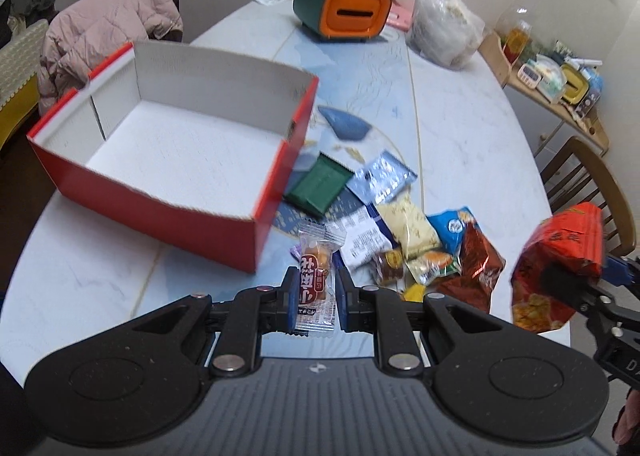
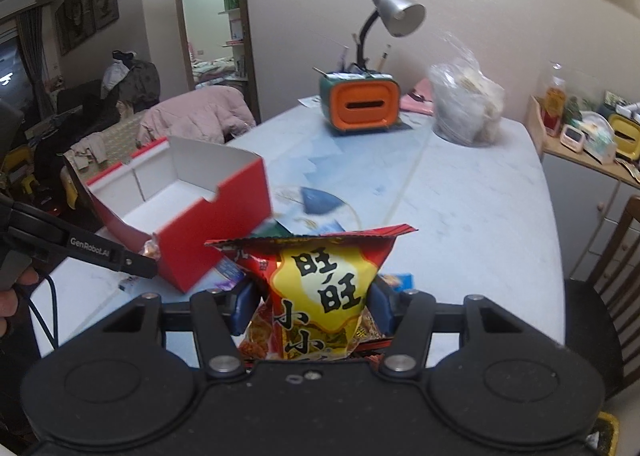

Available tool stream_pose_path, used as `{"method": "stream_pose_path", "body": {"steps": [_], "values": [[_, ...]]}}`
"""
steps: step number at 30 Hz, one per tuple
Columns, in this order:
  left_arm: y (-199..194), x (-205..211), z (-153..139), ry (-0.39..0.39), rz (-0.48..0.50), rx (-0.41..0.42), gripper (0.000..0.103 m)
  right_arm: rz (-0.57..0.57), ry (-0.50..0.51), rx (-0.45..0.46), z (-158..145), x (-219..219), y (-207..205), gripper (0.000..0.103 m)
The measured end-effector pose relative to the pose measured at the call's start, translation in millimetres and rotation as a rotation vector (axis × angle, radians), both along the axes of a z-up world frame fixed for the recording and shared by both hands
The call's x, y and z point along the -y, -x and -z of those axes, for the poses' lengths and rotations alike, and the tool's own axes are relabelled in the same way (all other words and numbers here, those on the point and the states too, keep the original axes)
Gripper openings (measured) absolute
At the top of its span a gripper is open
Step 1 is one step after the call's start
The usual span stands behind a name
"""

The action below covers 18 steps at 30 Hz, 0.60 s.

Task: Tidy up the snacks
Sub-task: 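Carry the candy with the left tool while the right tool carries the Wangwang bag over the box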

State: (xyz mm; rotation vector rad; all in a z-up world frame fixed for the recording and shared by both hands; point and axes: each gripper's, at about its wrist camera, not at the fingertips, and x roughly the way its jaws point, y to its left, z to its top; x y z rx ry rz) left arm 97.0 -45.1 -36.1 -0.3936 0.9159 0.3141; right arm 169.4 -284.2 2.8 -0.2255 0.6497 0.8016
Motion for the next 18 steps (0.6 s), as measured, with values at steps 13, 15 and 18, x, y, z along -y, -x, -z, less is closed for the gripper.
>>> {"method": "stream_pose_path", "body": {"steps": [13, 15, 18], "values": [[12, -95, -23, -0.02, 0.038, 0.045, 0.018, -0.055, 0.007, 0.062, -18, -122, 26, 0.056], [15, -111, -25, -0.024, 0.037, 0.047, 0.018, -0.064, 0.009, 0.066, -19, -141, 28, 0.056], [15, -135, -26, -0.027, 0.035, 0.046, 0.018, -0.075, 0.015, 0.075, -19, -171, 29, 0.056]]}}
